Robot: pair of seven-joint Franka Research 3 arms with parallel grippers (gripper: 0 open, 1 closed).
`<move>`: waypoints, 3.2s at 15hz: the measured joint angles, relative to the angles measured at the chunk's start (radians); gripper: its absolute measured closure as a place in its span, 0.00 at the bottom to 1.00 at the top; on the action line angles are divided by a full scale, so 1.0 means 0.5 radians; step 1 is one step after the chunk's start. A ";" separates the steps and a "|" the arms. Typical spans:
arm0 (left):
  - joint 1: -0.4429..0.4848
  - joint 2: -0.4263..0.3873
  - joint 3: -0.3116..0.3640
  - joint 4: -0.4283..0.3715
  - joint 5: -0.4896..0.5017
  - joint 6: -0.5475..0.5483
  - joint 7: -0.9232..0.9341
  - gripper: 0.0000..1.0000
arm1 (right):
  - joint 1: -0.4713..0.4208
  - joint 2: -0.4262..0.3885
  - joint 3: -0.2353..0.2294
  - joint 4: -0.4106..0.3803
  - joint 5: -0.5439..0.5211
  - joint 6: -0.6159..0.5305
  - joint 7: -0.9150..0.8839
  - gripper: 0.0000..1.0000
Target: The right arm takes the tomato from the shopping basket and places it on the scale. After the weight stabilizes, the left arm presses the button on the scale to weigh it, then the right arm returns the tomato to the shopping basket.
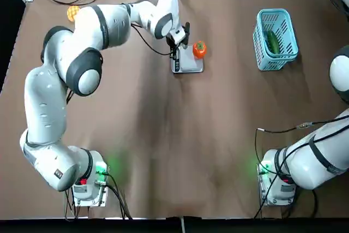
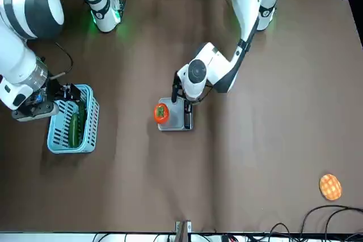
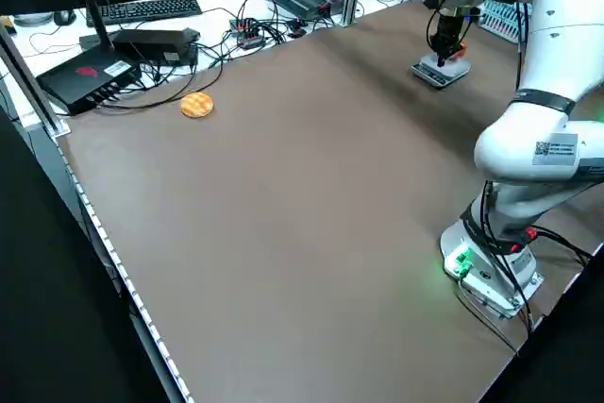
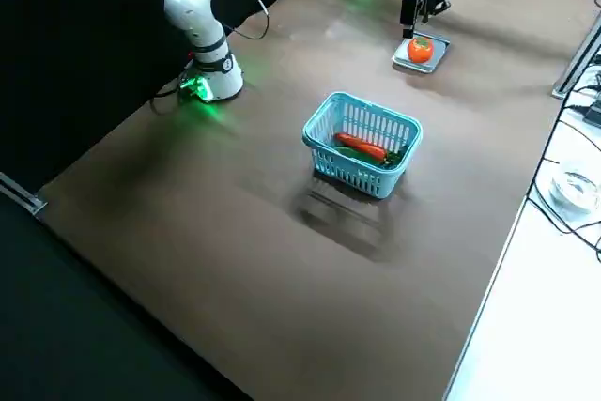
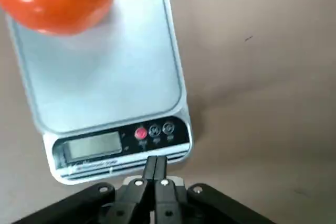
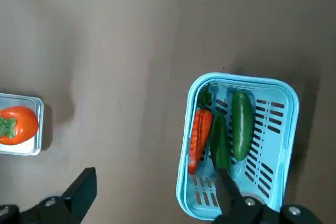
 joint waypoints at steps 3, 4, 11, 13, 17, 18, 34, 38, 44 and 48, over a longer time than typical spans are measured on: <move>-0.010 0.033 0.007 0.000 0.000 0.014 -0.012 0.99 | -0.225 0.000 0.169 0.123 0.000 -0.114 0.000 0.00; -0.009 0.045 0.012 0.000 0.000 0.048 -0.012 0.99 | -0.373 -0.001 0.300 0.188 0.000 -0.191 -0.002 0.00; -0.007 0.137 0.020 0.038 0.000 0.205 -0.012 0.99 | -1.151 0.000 1.094 0.287 -0.249 -0.369 -0.002 0.00; -0.007 0.152 0.022 0.063 0.000 0.212 -0.012 0.99 | -1.161 -0.003 1.116 0.286 -0.276 -0.377 0.000 0.00; -0.008 0.181 0.034 0.081 0.000 0.213 -0.012 0.99 | -1.163 -0.041 1.120 0.286 -0.278 -0.400 0.000 0.00; -0.008 0.185 0.034 0.082 0.000 0.213 -0.012 0.99 | -1.168 -0.049 1.120 0.286 -0.278 -0.410 0.000 0.00; -0.052 0.208 0.055 0.084 0.000 0.213 -0.041 0.99 | -1.263 -0.061 1.149 0.244 -0.220 -0.420 -0.065 0.00; -0.053 0.209 0.055 0.084 0.000 0.213 -0.043 0.99 | -1.267 -0.061 1.148 0.240 -0.220 -0.425 -0.065 0.00; -0.053 0.211 0.055 0.085 0.000 0.216 -0.050 0.99 | -1.272 -0.061 1.146 0.233 -0.220 -0.450 -0.065 0.00; -0.053 0.212 0.055 0.085 0.000 0.216 -0.051 0.99 | -1.272 -0.061 1.146 0.232 -0.220 -0.454 -0.065 0.00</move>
